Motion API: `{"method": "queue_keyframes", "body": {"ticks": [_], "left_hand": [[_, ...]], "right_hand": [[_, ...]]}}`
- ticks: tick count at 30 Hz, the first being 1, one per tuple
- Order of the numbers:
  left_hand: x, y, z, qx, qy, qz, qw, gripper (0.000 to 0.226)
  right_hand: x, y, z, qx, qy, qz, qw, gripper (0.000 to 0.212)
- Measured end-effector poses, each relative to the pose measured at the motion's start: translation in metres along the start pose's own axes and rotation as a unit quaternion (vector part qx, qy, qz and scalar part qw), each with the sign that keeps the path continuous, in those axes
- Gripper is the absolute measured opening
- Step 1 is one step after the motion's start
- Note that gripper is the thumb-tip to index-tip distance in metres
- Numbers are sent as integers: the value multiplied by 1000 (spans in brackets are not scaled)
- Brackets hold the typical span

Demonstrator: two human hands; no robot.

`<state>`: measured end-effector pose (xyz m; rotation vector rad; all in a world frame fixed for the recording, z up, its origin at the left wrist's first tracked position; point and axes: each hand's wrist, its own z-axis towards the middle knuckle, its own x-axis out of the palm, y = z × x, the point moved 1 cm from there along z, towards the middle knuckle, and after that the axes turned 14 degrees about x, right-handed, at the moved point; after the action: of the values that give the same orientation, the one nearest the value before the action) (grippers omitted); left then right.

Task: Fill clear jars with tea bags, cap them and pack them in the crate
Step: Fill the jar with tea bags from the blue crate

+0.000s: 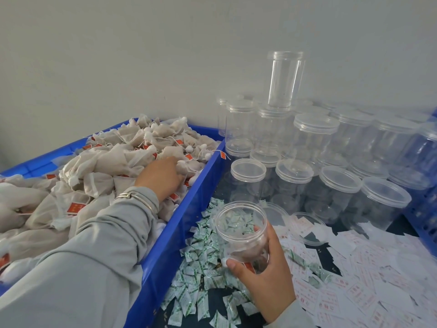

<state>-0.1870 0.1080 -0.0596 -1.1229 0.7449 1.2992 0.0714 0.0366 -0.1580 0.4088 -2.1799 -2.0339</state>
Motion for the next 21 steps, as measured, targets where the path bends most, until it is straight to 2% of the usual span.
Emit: {"method": "queue_keyframes", "body": {"ticks": [4,7,10,12,15,18,21], "left_hand": [[-19,-11,0,-15,-63,-126,990,35],[-35,-34,-6,-7,-96,-295,951,34],[-45,-62,-19,79,-9,-397,914,11],[-46,-76,-29,149,68,-402,901,8],[-43,-88,-38,200,152,-359,899,8],[-38,-91,-42,232,206,-329,892,12],[-35,-92,-45,268,227,-279,894,17]], "right_hand": [[0,0,0,-2,-5,-11,1000,105],[1,-1,0,-3,-4,-14,1000,107],[2,-1,0,-1,-3,-9,1000,108],[2,-2,0,-3,-6,-4,1000,107],[1,-3,2,-9,-12,-10,1000,105],[1,-3,2,-12,-16,-12,1000,103],[1,-3,3,-12,-13,-10,1000,102]]}}
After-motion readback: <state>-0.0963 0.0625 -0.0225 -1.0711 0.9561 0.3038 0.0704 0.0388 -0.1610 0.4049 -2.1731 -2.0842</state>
